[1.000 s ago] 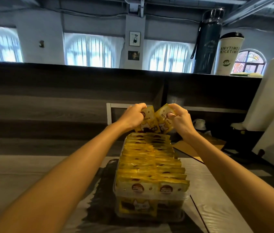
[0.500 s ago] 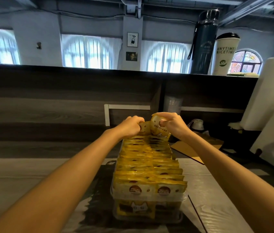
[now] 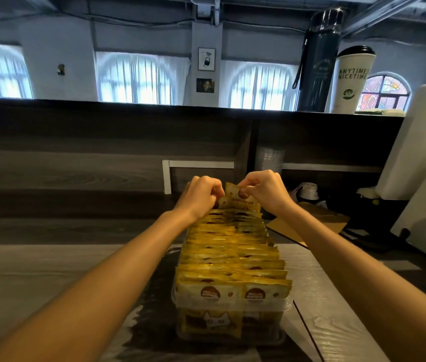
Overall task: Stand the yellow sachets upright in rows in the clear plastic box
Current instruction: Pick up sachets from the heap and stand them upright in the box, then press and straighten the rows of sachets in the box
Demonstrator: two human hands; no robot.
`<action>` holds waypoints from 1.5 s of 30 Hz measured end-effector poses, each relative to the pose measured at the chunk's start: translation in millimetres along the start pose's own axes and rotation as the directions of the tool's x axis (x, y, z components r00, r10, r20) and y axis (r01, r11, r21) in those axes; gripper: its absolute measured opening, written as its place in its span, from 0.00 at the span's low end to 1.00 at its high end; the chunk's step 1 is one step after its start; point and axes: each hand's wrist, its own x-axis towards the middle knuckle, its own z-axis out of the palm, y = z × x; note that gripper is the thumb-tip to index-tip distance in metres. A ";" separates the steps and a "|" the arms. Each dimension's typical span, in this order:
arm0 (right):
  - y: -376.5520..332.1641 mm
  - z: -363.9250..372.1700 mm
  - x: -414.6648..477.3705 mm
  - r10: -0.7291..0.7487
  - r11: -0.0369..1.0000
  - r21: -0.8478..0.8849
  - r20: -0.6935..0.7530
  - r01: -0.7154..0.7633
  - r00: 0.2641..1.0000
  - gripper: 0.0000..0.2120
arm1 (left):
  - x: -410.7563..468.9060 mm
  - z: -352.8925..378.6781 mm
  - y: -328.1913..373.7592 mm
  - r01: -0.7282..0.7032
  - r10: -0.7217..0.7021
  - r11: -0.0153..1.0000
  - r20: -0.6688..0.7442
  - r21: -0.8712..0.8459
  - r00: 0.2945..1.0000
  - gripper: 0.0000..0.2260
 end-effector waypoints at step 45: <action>-32.3 18.8 -84.6 0.256 0.966 -0.003 0.181 -0.259 0.950 0.16 | -89.7 -5.3 15.2 0.075 -0.107 0.991 0.323 0.111 0.940 0.20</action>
